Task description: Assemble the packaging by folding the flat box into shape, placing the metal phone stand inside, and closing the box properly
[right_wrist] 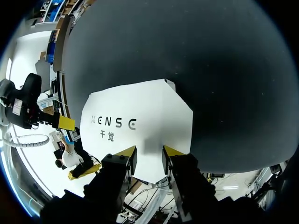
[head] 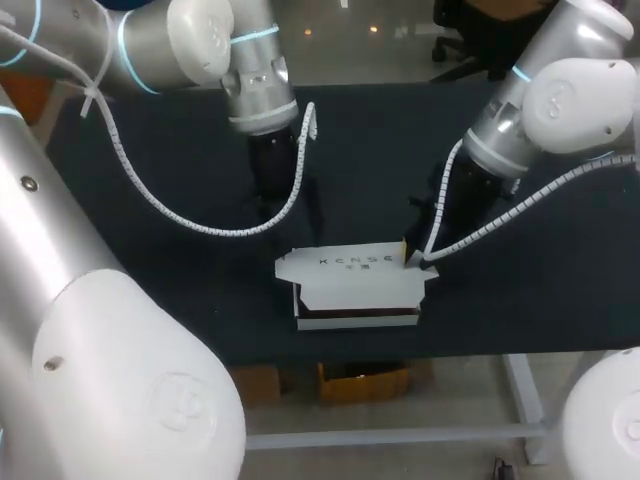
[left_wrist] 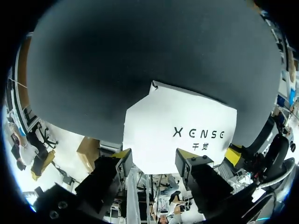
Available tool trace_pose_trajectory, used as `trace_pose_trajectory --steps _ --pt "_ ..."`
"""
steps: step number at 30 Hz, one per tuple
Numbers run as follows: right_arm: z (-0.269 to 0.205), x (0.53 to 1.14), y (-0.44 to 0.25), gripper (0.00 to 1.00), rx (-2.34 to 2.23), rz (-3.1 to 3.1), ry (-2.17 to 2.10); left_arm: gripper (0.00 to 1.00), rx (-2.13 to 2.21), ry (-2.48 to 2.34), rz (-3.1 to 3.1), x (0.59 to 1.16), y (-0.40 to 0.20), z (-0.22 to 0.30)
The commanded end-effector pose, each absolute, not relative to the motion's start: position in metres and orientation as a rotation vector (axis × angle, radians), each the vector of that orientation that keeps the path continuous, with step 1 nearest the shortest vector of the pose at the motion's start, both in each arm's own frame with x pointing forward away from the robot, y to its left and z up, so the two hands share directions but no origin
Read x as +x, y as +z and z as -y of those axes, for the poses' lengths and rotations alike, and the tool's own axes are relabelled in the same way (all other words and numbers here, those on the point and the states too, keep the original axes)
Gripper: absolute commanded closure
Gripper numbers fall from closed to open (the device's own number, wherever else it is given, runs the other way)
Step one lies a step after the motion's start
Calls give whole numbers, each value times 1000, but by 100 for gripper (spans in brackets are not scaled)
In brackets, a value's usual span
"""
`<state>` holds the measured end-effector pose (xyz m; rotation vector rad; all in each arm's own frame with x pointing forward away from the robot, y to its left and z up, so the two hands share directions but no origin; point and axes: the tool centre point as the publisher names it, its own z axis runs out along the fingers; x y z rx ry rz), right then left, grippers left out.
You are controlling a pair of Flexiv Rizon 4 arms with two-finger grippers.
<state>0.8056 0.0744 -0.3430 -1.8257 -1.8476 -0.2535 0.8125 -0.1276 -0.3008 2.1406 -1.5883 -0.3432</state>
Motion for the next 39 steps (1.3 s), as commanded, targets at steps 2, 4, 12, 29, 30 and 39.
trace_pose_trajectory --steps 2,4,12,29,30,39 --pt "-74 803 -343 67 -1829 1850 -263 49 2176 -637 1735 801 -309 134" --pt "-74 803 -343 67 -1829 1849 -266 52 2162 -608 1763 797 -312 135" --pt "-73 801 -344 67 -1829 1844 -272 45 2141 -486 1774 789 -318 128" --pt "-74 801 -344 68 -1828 1842 -275 40 2088 -266 1806 783 -327 118" --pt "-74 801 -344 68 -1829 1841 -276 41 2076 -249 1816 783 -328 118" --pt "-74 799 -346 68 -1829 1834 -281 53 2081 -239 1833 787 -328 124"
